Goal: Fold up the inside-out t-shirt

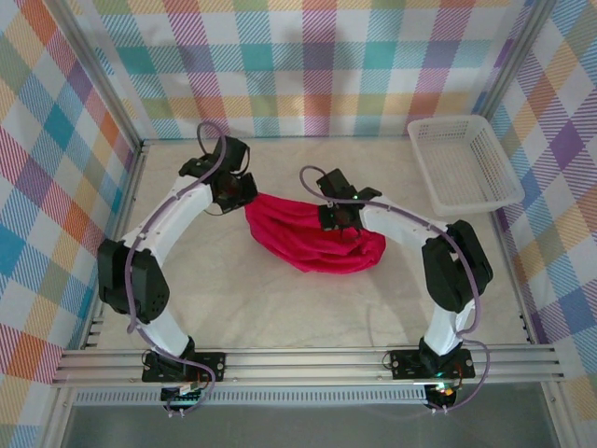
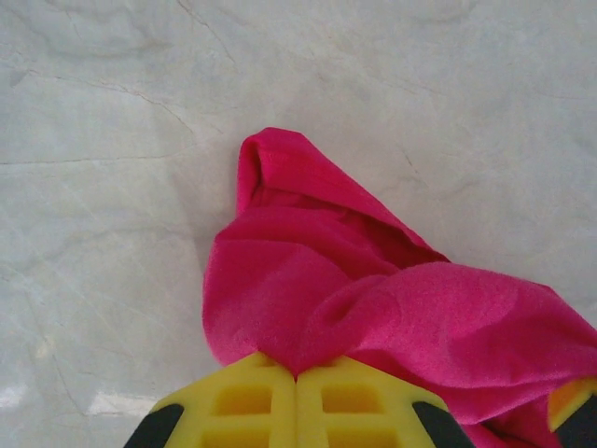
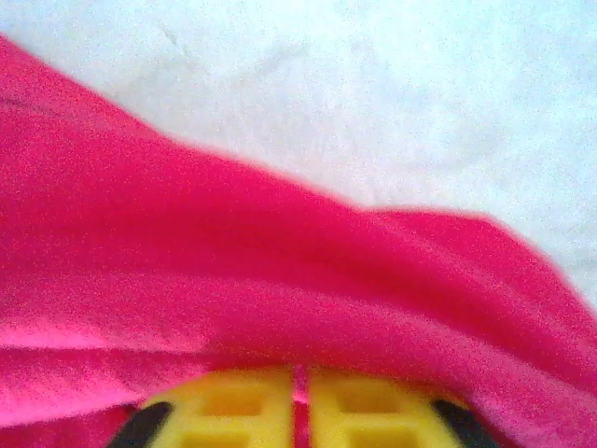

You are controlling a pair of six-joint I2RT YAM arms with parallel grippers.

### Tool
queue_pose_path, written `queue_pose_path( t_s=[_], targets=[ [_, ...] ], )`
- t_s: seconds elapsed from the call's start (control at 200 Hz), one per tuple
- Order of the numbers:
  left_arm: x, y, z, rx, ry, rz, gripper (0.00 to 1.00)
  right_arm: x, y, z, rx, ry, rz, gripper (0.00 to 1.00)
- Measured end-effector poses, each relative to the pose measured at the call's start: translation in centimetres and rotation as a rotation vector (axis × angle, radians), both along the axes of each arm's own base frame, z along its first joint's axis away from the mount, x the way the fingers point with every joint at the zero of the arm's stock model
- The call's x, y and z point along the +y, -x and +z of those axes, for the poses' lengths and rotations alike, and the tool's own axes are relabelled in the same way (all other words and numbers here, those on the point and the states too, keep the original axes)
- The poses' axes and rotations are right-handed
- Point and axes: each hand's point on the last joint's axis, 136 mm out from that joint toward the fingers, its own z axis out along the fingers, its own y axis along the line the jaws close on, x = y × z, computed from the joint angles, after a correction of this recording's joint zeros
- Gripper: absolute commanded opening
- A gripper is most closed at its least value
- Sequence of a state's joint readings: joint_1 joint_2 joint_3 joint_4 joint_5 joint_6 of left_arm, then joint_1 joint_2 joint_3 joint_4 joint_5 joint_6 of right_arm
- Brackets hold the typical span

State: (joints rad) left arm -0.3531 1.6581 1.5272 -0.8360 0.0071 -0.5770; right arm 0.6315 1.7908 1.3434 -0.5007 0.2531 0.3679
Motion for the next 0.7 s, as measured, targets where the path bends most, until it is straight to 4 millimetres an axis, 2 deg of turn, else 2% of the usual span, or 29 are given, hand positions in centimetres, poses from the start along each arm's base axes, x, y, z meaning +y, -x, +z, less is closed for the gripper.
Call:
queue_pose_path(
  t_s=[0.11, 0.19, 0.3, 0.425, 0.495, 0.54, 0.545, 0.55, 0.565, 0.63, 0.705],
  targets=[
    [0.2, 0.5, 1.9, -0.034, 0.010, -0.005, 0.00, 0.1, -1.4, 2.8, -0.066, 0.003, -0.016, 0.00],
    [0.1, 0.6, 3.1, -0.060, 0.020, -0.014, 0.00, -0.1, -1.7, 4.7, -0.097, 0.002, -0.021, 0.00],
    [-0.1, 0.7, 4.8, -0.094, 0.037, -0.026, 0.00, -0.9, -0.6, 8.1, -0.133, -0.018, -0.022, 0.00],
    [0.0, 1.2, 6.6, -0.134, 0.056, -0.030, 0.00, -2.1, 1.4, 13.8, -0.217, -0.087, -0.007, 0.00],
    [0.1, 1.6, 7.6, -0.157, 0.070, -0.033, 0.00, -2.3, 2.6, 16.6, -0.261, -0.142, 0.023, 0.28],
    [0.1, 1.8, 8.1, -0.169, 0.078, -0.036, 0.00, -2.1, 3.2, 17.6, -0.274, -0.171, 0.052, 0.51],
    [0.0, 1.8, 8.1, -0.169, 0.080, -0.037, 0.00, -2.0, 3.2, 17.7, -0.274, -0.176, 0.056, 0.51],
    [0.0, 1.8, 8.1, -0.170, 0.080, -0.037, 0.00, -1.9, 3.2, 17.7, -0.274, -0.178, 0.059, 0.56],
    [0.0, 1.9, 8.3, -0.173, 0.083, -0.038, 0.00, -1.8, 3.3, 17.9, -0.278, -0.184, 0.071, 0.60],
    [-0.1, 1.9, 8.5, -0.177, 0.089, -0.041, 0.00, -0.7, 3.6, 17.2, -0.266, -0.218, 0.129, 0.75],
    [-0.3, 1.9, 8.3, -0.169, 0.095, -0.047, 0.00, 0.6, 3.7, 14.2, -0.210, -0.217, 0.192, 0.85]
  ],
)
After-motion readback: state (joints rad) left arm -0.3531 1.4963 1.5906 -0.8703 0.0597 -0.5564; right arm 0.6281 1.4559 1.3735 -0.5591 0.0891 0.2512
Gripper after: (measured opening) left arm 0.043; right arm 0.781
